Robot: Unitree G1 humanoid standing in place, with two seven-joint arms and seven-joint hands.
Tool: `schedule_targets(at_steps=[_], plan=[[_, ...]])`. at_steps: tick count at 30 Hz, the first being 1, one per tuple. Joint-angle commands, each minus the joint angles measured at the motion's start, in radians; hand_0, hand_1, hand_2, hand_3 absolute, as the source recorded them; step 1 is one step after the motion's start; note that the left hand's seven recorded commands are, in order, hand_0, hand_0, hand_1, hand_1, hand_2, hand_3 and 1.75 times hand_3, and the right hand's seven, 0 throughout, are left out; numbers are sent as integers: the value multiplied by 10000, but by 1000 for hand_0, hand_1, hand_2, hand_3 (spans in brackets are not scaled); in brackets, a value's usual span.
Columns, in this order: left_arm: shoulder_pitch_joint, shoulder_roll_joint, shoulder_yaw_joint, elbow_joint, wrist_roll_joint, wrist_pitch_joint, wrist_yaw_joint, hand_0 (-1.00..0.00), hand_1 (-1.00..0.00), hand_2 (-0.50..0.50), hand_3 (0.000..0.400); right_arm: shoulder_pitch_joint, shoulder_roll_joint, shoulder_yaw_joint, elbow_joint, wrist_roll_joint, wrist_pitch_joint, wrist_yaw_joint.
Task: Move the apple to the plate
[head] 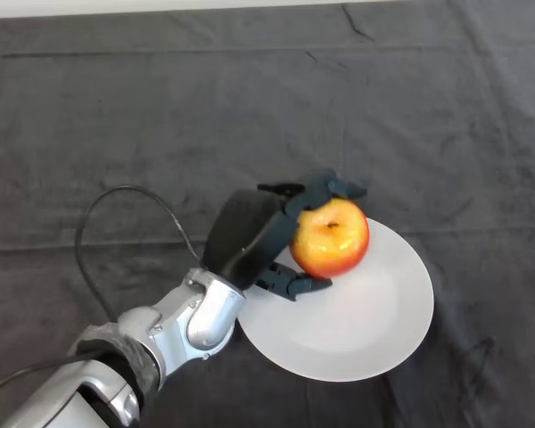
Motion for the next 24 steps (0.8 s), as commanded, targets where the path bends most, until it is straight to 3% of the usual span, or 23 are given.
schedule_targets(at_steps=[1, 6, 7, 8, 9, 10, 12, 13, 15, 16, 24], plan=[[-188, 192, -340, 427, 353, 248, -214, -1000, -1000, 0, 400, 356, -212, -58, 159, 86, -61, 26], [-257, 249, -724, 469, 652, 587, -283, -1000, -1000, 0, 400, 354, -215, -59, 165, 85, -61, 28], [-261, 263, -816, 475, 729, 668, -286, -1000, -918, -41, 400, 353, -215, -59, 166, 84, -62, 29], [-263, 272, -880, 480, 783, 726, -287, -1000, -918, -41, 400, 353, -216, -59, 167, 84, -62, 30], [-269, 281, -941, 485, 833, 783, -293, -1000, -424, -288, 400, 352, -216, -59, 168, 84, -62, 30], [-281, 293, -1015, 493, 893, 854, -305, -1000, 0, -500, 400, 352, -217, -59, 170, 84, -62, 31], [-303, 308, -1114, 506, 974, 957, -326, -953, 0, -476, 381, 351, -218, -60, 172, 83, -62, 32], [-315, 322, -1173, 514, 1023, 1015, -337, -796, 0, -398, 318, 350, -218, -60, 173, 83, -62, 32], [-338, 342, -1247, 527, 1084, 1092, -359, -596, 0, -298, 238, 350, -219, -60, 175, 83, -62, 33], [-357, 359, -1288, 535, 1119, 1136, -373, 0, 0, 0, 0, 349, -219, -60, 176, 82, -63, 34], [-434, 459, -1505, 560, 1366, 1399, -285, 0, 0, 0, 0, 346, -223, -62, 184, 81, -63, 37]])
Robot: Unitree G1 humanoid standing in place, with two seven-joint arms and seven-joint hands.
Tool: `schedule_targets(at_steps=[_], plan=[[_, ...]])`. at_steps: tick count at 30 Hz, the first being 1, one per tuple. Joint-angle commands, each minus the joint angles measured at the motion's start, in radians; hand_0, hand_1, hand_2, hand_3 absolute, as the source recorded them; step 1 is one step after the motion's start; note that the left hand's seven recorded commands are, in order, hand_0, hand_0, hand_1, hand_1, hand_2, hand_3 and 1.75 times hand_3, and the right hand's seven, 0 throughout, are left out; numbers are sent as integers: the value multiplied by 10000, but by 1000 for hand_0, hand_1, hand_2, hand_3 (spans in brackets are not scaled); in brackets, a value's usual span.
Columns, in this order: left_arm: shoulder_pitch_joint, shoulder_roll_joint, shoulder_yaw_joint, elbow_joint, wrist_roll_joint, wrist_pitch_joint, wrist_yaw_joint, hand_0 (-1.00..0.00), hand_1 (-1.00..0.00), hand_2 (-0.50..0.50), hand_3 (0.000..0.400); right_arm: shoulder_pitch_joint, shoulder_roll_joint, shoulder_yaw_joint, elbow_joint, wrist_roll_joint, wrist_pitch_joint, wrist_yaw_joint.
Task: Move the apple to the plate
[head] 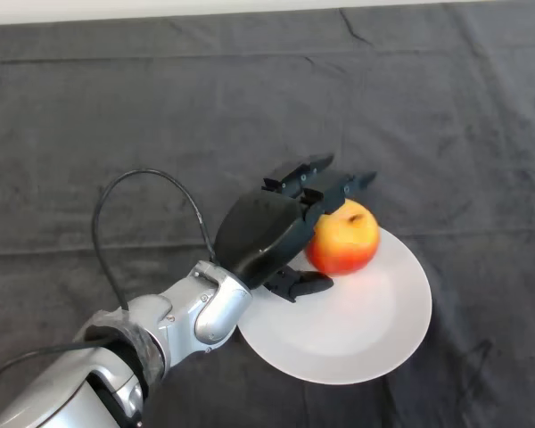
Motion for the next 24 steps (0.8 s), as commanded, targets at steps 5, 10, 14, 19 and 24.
schedule_targets(at_steps=[5, 10, 14, 19, 24], plan=[[-45, 511, -698, 568, 821, 403, -161, 0, 0, 0, 0, 344, -224, -62, 189, 79, -63, 39], [-193, 775, -655, 568, 919, 313, 46, 0, 0, 0, 0, 342, -226, -63, 194, 78, -63, 41], [-341, 1045, -519, 547, 939, 172, 300, 0, 0, 0, 0, 340, -228, -64, 198, 78, -64, 42], [-441, 1511, -195, 448, 918, -136, 990, 0, 0, 0, 0, 338, -231, -65, 204, 76, -64, 44], [-365, 1780, 99, 393, 935, -257, 1796, 0, 0, 0, 0, 335, -234, -66, 210, 75, -63, 47]])
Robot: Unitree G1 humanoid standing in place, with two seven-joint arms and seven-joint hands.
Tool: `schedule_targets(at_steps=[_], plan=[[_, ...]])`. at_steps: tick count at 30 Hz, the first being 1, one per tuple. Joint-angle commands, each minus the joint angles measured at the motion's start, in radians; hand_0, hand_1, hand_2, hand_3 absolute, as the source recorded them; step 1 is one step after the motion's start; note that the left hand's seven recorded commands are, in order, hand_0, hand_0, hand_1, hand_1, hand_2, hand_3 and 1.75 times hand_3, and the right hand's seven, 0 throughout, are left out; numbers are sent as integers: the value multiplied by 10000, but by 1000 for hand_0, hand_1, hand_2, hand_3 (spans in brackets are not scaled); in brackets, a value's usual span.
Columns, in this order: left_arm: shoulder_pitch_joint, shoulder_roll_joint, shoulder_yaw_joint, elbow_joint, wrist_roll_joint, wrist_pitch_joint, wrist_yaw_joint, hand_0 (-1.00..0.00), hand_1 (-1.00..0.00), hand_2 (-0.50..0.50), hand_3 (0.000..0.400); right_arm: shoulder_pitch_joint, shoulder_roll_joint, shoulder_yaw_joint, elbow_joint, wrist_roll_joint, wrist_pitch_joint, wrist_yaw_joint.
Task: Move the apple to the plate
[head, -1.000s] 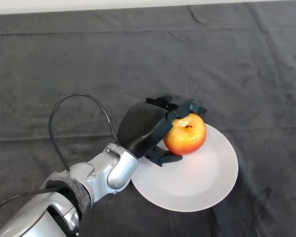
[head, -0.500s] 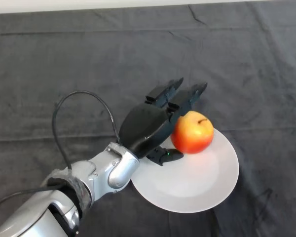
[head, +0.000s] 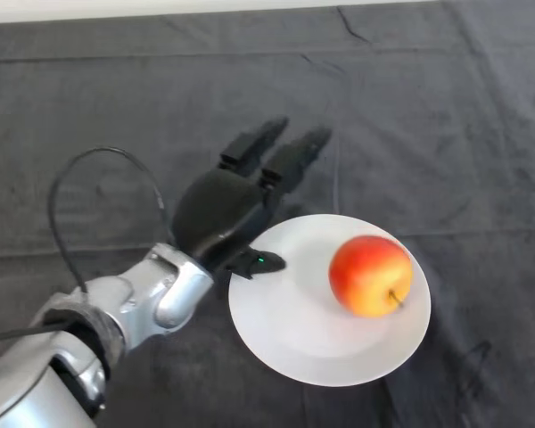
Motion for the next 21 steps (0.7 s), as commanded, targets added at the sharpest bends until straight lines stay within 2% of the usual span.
schedule_targets(at_steps=[1, 6, 13, 21], plan=[[-59, 502, 139, 333, 268, -78, 332, 0, 0, 0, 0, 335, -231, -66, 211, 76, -64, 47], [16, 780, 434, 380, 245, -152, 898, 0, 0, 0, 0, 332, -234, -68, 218, 75, -64, 49], [111, 1313, 907, 540, 113, -235, 1399, 0, 0, 0, 0, 328, -238, -70, 227, 73, -64, 53], [321, 1957, 1432, 770, -80, -173, 1711, 0, 0, 0, 0, 325, -241, -72, 235, 71, -64, 56]])
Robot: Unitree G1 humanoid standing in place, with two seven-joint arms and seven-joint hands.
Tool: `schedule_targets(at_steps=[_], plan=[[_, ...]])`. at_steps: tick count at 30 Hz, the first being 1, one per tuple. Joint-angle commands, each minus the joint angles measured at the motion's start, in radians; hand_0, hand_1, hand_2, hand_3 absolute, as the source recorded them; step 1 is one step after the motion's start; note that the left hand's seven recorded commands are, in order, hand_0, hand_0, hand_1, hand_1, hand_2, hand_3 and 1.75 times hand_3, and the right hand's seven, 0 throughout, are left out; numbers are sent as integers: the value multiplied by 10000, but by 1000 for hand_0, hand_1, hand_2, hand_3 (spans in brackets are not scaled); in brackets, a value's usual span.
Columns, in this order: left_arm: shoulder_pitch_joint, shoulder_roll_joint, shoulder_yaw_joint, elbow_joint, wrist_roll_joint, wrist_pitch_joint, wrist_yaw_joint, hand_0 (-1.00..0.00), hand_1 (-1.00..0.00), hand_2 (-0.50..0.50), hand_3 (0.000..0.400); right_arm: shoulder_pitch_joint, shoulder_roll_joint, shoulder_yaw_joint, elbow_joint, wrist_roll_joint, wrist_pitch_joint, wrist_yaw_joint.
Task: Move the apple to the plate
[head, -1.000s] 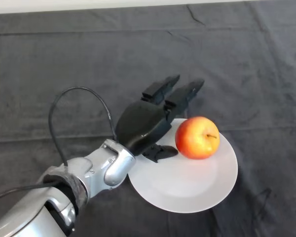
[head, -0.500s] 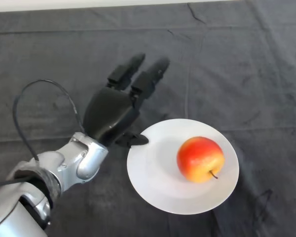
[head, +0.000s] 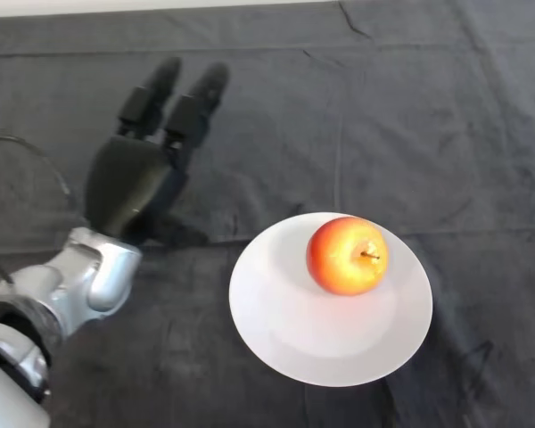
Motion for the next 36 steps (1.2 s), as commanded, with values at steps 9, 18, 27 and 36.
schedule_targets(at_steps=[9, 18, 27, 36], plan=[[704, 1258, 994, 608, -355, 185, 365, 0, 0, 0, 0, 323, -245, -73, 241, 69, -65, 59], [1241, 1936, 1606, 817, -746, 397, 207, 0, 0, 0, 0, 322, -244, -74, 243, 67, -66, 61], [1806, 2734, 2412, 1022, -1418, 465, -345, 0, 0, 0, 0, 324, -242, -74, 238, 64, -68, 61], [2284, 3235, 3207, 1093, -2077, 703, -744, 0, 0, 0, 0, 327, -237, -73, 230, 62, -69, 59]])
